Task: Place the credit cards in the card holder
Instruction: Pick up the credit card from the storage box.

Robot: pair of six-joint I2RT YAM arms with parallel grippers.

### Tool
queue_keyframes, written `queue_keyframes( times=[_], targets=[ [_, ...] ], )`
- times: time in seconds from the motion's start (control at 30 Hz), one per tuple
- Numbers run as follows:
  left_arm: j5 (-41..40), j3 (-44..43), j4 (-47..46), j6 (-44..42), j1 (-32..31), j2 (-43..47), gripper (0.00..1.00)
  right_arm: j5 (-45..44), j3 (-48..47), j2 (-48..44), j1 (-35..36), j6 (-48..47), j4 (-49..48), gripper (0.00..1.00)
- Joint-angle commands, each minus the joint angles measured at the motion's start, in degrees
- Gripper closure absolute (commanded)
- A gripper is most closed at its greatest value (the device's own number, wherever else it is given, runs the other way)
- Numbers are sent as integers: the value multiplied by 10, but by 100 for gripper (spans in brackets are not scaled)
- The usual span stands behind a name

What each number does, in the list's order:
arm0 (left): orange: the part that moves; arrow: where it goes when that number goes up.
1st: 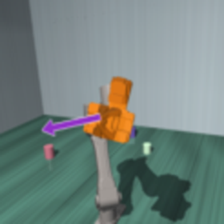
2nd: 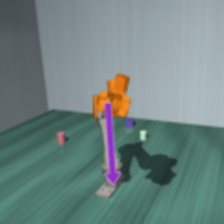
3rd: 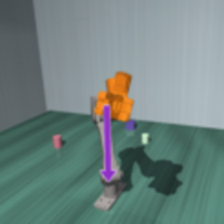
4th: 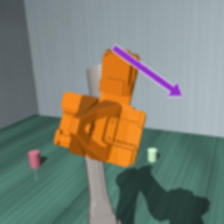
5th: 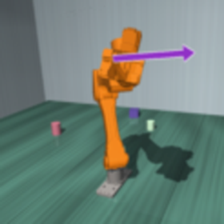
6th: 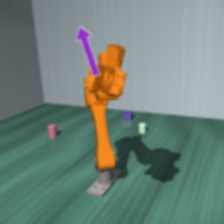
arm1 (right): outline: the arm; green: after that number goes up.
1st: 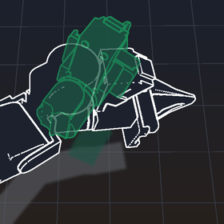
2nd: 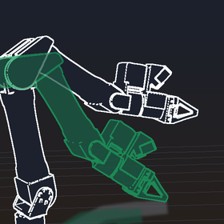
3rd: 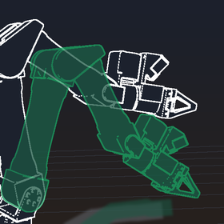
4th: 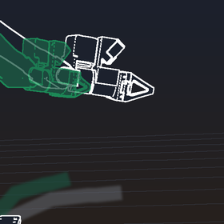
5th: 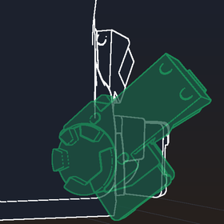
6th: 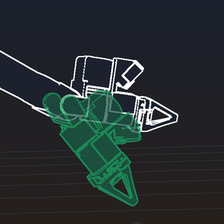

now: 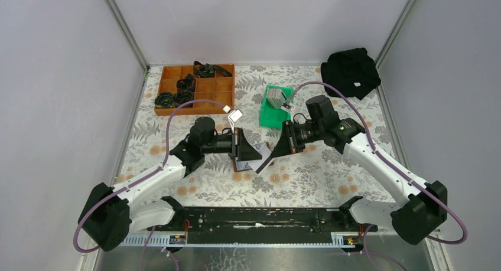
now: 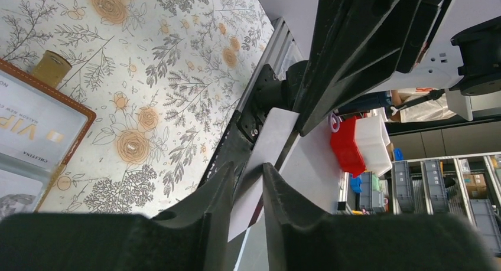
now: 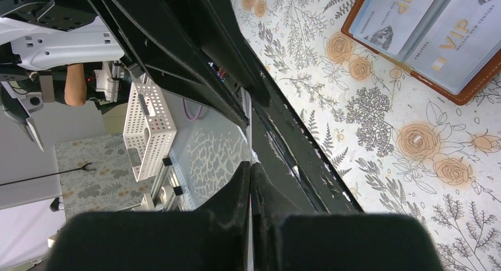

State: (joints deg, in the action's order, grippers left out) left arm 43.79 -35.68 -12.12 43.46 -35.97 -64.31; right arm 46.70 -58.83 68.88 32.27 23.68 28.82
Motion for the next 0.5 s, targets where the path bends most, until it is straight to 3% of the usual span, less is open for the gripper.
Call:
queue_keyframes(
  times=[0.0, 0.07, 0.13, 0.23, 0.33, 0.47],
  targets=[
    [21, 15, -45, 8, 6, 9, 73, 18, -16, 5, 0, -7, -12, 100],
    [23, 21, -50, 12, 7, 12, 81, 18, -20, 9, -1, -7, -12, 100],
    [25, 26, -55, 16, 10, 15, 97, 19, -25, 14, -3, -7, -12, 100],
    [26, 34, -65, 25, 13, 18, 100, 9, -34, 21, -7, -7, -12, 97],
    [11, 41, -56, 29, 23, 25, 100, -26, -42, 28, -16, -10, -5, 69],
    [-96, 40, 35, 5, 29, 48, 100, -128, -51, 32, -19, -19, 0, 50]
  ],
)
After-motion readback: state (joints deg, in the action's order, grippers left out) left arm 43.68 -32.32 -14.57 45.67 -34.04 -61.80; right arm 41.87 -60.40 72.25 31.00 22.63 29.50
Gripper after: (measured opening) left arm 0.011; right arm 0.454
